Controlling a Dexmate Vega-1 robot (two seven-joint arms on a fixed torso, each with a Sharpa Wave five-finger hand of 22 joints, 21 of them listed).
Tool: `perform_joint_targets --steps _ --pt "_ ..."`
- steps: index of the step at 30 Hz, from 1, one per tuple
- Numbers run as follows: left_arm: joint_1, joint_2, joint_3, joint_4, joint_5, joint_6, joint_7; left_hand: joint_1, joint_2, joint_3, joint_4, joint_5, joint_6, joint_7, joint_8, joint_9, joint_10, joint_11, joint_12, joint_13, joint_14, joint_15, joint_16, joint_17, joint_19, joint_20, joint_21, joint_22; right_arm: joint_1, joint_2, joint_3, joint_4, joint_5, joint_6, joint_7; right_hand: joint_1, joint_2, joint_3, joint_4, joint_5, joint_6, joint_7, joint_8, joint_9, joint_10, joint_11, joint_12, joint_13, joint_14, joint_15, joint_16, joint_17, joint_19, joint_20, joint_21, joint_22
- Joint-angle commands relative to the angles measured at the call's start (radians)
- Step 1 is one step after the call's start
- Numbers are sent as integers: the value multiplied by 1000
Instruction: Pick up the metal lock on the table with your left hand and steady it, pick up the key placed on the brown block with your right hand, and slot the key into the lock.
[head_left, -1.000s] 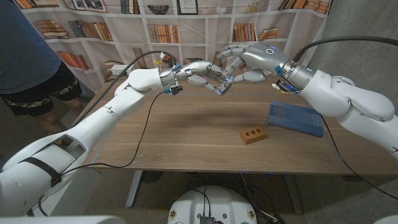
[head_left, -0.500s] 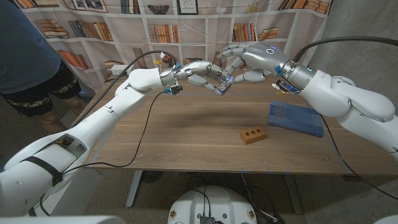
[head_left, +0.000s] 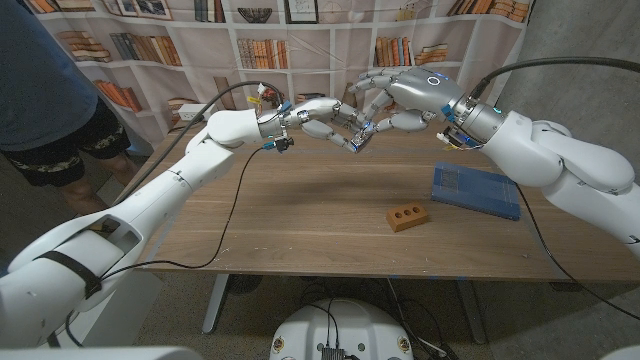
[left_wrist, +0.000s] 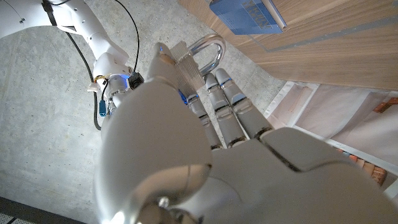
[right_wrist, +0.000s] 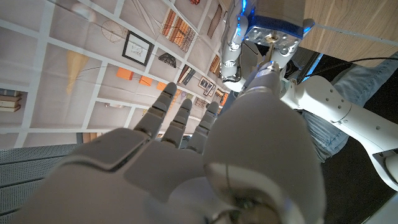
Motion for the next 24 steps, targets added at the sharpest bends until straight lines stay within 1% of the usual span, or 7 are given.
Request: perform_joint_targets --steps 1,10,16,17,18,19,24 --pt "6 7 -4 -3 -5 0 -1 -2 2 1 4 0 5 4 6 4 10 1 9 3 -3 -112 8 3 -7 -39 7 5 8 -2 -11 -3 -11 -2 8 7 1 -3 7 8 3 2 6 5 6 -3 2 3 10 -48 3 3 8 2 0 4" --pt "8 8 -5 -5 -11 0 -5 -3 3 2 5 0 6 5 6 4 9 1 8 3 -3 -111 9 3 -7 -39 7 5 3 -8 -5 -10 -14 -7 13 8 1 -3 9 9 2 1 6 6 8 -2 2 3 15 -49 4 3 11 5 1 4" --pt "10 10 -5 -8 -13 4 -7 -2 4 2 5 0 7 4 6 4 9 2 8 3 -3 -111 9 3 -7 -38 8 5 2 -11 -5 -12 -36 -3 5 8 1 -4 9 9 0 1 5 6 9 -2 2 3 16 -52 3 3 8 1 -1 4" --pt "10 10 -5 -8 -12 5 -7 -2 4 2 5 0 7 5 7 4 9 2 8 3 -3 -111 9 3 -7 -38 8 5 2 -11 -6 -13 -36 -5 6 8 1 -4 10 9 1 1 6 6 9 -2 2 3 17 -49 4 3 11 5 0 4" --pt "11 10 -4 -8 -13 5 -8 -2 4 2 5 0 8 4 7 4 10 1 8 3 -3 -112 9 3 -6 -38 8 5 3 -11 -7 -13 -39 -3 4 8 1 -4 10 9 1 1 6 7 9 -2 2 3 17 -51 3 3 9 2 -1 4" --pt "11 10 -4 -7 -13 6 -8 -2 4 2 5 0 8 4 7 4 10 2 8 3 -3 -111 9 3 -6 -38 8 5 3 -11 -7 -13 -42 -2 2 8 1 -4 10 9 0 1 6 6 9 -2 2 3 18 -49 3 3 12 6 1 4" --pt "14 10 -4 -8 -14 4 -7 -3 4 3 5 -1 9 3 7 4 11 1 9 3 -2 -112 9 3 -7 -37 8 5 8 -15 -10 -13 -50 7 1 9 1 -4 10 9 0 1 6 7 10 -2 3 3 18 -50 3 3 13 5 1 4"
